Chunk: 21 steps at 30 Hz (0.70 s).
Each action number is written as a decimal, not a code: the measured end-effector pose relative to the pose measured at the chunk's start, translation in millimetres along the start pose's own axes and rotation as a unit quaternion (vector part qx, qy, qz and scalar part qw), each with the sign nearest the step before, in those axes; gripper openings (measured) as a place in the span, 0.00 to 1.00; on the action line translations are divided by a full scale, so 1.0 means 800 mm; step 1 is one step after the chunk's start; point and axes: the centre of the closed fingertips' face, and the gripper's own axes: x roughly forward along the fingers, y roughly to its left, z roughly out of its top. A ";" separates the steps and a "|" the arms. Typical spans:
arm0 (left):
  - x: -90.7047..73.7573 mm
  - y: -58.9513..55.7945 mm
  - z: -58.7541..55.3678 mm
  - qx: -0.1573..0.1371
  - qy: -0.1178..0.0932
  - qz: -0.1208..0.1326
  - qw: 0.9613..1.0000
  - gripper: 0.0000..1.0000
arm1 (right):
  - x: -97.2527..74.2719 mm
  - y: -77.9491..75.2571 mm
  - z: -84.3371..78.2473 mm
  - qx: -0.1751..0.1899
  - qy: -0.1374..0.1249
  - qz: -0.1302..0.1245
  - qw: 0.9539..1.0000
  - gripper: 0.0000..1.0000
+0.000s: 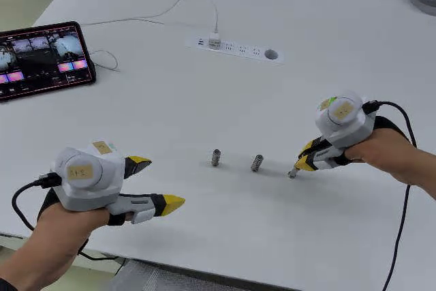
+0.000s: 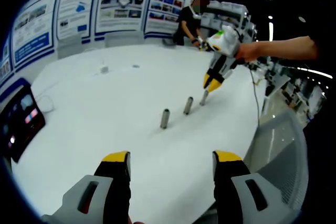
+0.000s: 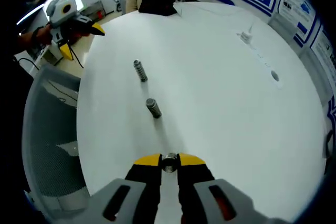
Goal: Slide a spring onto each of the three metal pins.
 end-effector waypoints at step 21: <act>-0.001 0.004 -0.001 -0.003 0.002 0.001 1.000 0.65 | 0.032 -0.005 -0.016 -0.010 0.018 0.001 1.000 0.13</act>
